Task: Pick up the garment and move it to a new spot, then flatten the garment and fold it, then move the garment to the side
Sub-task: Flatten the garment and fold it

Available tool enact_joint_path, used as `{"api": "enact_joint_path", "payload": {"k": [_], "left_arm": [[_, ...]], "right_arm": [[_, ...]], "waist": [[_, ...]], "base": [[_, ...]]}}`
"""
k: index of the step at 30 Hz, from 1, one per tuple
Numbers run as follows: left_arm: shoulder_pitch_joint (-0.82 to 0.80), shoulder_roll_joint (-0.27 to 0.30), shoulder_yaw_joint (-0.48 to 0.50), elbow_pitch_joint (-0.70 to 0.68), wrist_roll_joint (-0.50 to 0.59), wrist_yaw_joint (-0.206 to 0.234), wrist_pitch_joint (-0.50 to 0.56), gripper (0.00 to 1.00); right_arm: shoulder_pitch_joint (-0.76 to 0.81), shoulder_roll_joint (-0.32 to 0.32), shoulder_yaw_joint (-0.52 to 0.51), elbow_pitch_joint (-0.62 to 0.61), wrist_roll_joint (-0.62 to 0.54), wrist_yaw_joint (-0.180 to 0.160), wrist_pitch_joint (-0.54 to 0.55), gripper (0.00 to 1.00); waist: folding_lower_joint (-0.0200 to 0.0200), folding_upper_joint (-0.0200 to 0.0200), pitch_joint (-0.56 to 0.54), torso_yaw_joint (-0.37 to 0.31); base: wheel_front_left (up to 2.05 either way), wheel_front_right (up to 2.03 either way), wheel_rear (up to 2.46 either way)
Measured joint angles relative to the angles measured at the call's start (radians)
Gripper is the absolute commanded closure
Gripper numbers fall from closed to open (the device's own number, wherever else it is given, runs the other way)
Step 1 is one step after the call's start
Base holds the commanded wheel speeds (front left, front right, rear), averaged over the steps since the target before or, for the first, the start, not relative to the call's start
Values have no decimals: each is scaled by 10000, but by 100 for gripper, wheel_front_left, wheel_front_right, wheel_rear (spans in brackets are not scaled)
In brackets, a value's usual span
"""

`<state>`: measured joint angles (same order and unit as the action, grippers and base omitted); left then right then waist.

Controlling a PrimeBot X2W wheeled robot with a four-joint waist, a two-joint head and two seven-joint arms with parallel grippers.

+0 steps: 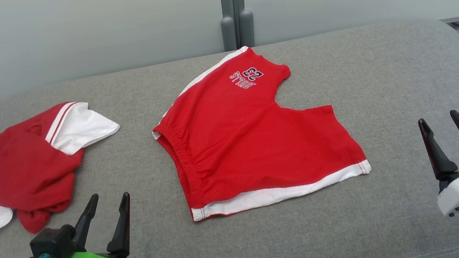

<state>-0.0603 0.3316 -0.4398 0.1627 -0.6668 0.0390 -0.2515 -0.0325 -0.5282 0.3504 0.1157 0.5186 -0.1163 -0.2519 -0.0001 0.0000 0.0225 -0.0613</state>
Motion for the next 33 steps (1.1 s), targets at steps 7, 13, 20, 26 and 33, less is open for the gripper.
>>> {"api": "enact_joint_path", "payload": {"k": [7,13,20,26,33], "left_arm": [[565,6,548,-518,261,188,0,0],[1020,-19,838,-769,468,232,0,0],[1430,-217,1404,-765,541,362,0,0],[1443,-347,1582,-750,552,362,-2,0],[1442,-510,1893,-736,642,360,0,0]], "right_arm": [[920,52,-550,-293,-201,-15,0,0],[1176,224,-823,-351,-351,-15,0,0],[1332,426,-888,-330,-477,-17,0,0],[1436,660,-876,-343,-612,12,0,0],[1425,907,-844,-228,-888,188,0,0]], "waist": [[0,0,-299,154],[0,0,-298,214],[0,0,-222,245],[0,0,-43,306],[1,0,53,397]], "base": [[0,0,0],[0,0,0],[0,0,0],[0,0,0],[0,0,0]]}}
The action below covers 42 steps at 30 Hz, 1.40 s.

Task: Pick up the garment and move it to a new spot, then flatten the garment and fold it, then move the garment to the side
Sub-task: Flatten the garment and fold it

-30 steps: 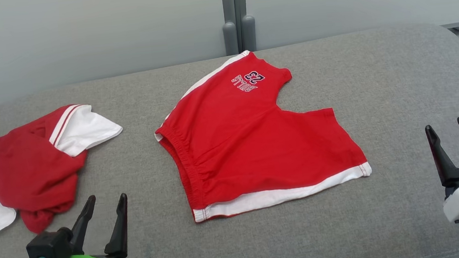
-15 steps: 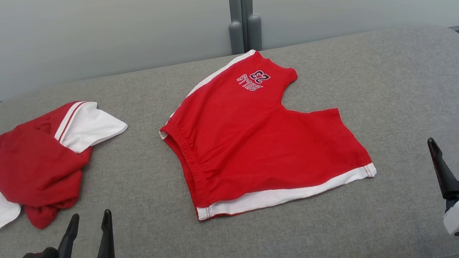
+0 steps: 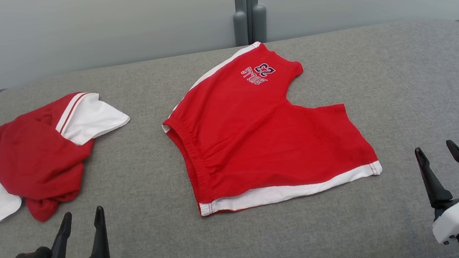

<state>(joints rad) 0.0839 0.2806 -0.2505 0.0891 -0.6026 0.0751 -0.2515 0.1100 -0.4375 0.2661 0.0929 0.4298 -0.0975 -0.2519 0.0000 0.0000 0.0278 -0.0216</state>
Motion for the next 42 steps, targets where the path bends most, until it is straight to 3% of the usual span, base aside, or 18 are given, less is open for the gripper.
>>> {"api": "enact_joint_path", "payload": {"k": [34,42], "left_arm": [[2,-301,487,314,550,-660,-2,0],[-30,-466,-464,224,616,-1233,125,0]], "right_arm": [[-36,550,-343,500,-612,623,0,0],[-85,556,-157,1051,-606,930,0,0]], "waist": [[0,0,3,55],[0,1,442,59]], "base": [[0,0,0],[0,0,0]]}}
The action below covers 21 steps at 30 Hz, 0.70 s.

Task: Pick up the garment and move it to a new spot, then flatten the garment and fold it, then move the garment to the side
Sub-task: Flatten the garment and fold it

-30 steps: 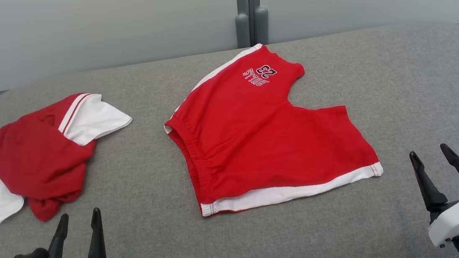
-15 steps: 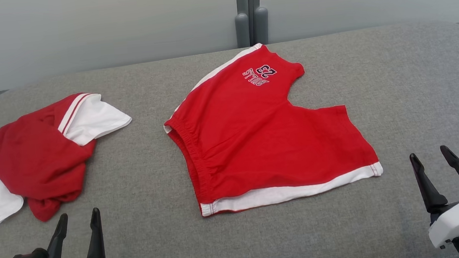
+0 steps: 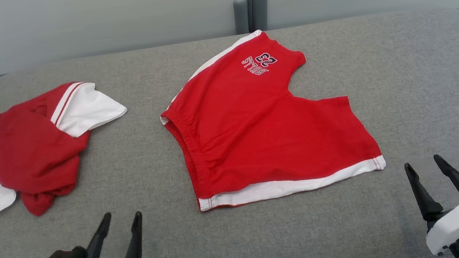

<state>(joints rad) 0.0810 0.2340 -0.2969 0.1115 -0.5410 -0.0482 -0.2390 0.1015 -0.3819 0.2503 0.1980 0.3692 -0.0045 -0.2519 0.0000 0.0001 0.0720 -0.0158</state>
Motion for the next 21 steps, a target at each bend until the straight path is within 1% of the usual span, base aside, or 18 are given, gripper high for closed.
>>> {"api": "enact_joint_path", "payload": {"k": [3,8,14,16,21], "left_arm": [[-104,-29,-407,-2,69,-221,263,0],[-657,-102,-895,25,184,-328,583,0],[-1237,-343,-1465,311,213,-493,1026,0],[-1353,-362,-1569,481,211,-502,1154,0],[-1477,-504,-1776,779,109,-575,1404,0]], "right_arm": [[-306,0,176,153,0,153,65,0],[-964,12,428,389,-8,311,320,0],[-1476,81,554,1080,-6,485,654,0],[-1658,144,606,1289,-6,562,690,0],[-1985,403,755,1714,0,623,755,0]], "waist": [[0,0,281,2],[0,0,732,-3],[0,0,1375,-9],[0,0,1537,-7],[0,0,1708,7]], "base": [[0,0,0],[0,0,0],[0,0,0],[0,0,0],[0,0,0]]}}
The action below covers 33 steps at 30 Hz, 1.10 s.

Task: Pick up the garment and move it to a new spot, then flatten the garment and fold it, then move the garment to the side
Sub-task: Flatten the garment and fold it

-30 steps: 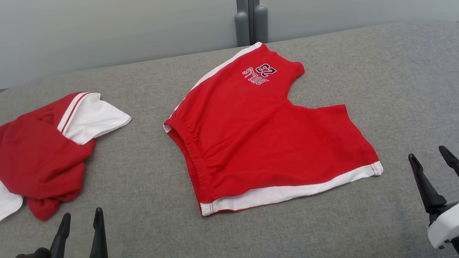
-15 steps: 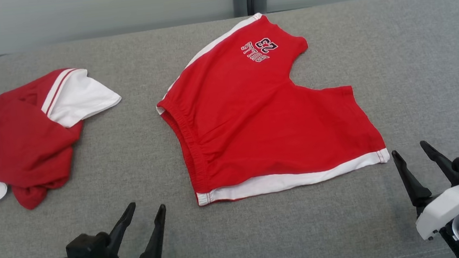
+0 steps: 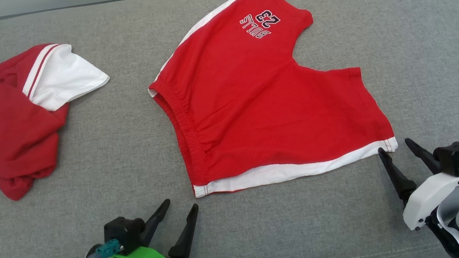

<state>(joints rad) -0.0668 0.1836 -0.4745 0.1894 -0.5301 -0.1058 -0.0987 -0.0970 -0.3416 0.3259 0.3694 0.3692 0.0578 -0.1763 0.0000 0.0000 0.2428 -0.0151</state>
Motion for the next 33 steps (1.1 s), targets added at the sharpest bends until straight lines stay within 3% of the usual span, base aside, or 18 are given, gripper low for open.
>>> {"api": "enact_joint_path", "payload": {"k": [27,28,29,30,31,32,33], "left_arm": [[-1182,-382,-901,708,-667,-184,360,2],[-1220,-391,-938,734,-669,-184,360,7],[-1247,-405,-984,773,-679,-184,360,22],[-1273,-412,-1039,826,-721,-184,360,43],[-1294,-418,-1078,869,-748,-184,360,59],[-1309,-420,-1099,899,-757,-184,360,79],[-1331,-420,-1127,924,-790,-184,360,100]], "right_arm": [[-1125,305,341,1427,13,378,-94,0],[-1180,309,362,1480,13,384,-94,0],[-1224,311,380,1522,13,387,-123,0],[-1247,314,395,1559,13,389,-155,6],[-1257,318,418,1586,15,397,-167,27],[-1268,324,449,1605,29,439,-169,55],[-1288,334,472,1622,42,466,-180,90]], "waist": [[0,0,324,-100],[0,0,334,-101],[0,0,343,-100],[0,0,349,-98],[0,0,354,-96],[0,0,357,-95],[0,0,357,-95]], "base": [[0,0,0],[0,0,0],[0,0,0],[0,0,0],[0,0,0],[0,0,0],[0,0,0]]}}
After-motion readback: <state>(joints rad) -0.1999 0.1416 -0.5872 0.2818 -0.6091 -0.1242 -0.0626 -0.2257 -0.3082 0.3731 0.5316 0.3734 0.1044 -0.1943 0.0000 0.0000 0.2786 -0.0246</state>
